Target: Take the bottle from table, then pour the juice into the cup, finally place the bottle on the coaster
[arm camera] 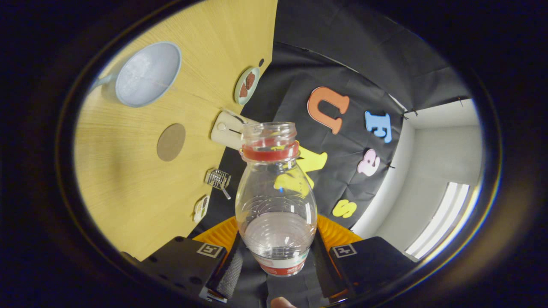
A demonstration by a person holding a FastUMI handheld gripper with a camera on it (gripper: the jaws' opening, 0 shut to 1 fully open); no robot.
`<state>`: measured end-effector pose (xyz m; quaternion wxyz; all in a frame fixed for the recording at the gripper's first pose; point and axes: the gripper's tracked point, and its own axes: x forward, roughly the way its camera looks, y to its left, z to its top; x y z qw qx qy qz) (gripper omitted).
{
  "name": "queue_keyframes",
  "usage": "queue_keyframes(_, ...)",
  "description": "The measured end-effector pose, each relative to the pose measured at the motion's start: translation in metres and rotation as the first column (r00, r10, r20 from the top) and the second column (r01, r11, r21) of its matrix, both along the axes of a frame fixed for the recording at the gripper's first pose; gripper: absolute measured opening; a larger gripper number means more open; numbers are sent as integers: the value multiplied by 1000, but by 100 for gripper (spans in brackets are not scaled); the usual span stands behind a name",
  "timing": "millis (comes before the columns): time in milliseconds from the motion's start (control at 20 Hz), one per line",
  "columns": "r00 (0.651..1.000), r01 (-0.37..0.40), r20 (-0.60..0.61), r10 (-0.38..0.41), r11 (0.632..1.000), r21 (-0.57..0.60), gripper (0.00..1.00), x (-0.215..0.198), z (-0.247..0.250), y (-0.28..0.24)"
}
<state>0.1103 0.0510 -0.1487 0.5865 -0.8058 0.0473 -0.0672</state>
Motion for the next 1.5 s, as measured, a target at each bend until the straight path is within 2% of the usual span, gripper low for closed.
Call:
queue_keyframes(800, 1000, -24, 14, 24, 1000, -5, 78, 3, 7, 12)
queue_keyframes(1200, 999, 10, -50, 0, 980, 200, 78, -2, -7, 9)
queue_keyframes(1300, 997, 29, -82, -3, 946, 321, 78, -4, -11, 8)
queue_keyframes(1500, 997, 21, -74, 14, 891, 454, 78, -14, 0, 5)
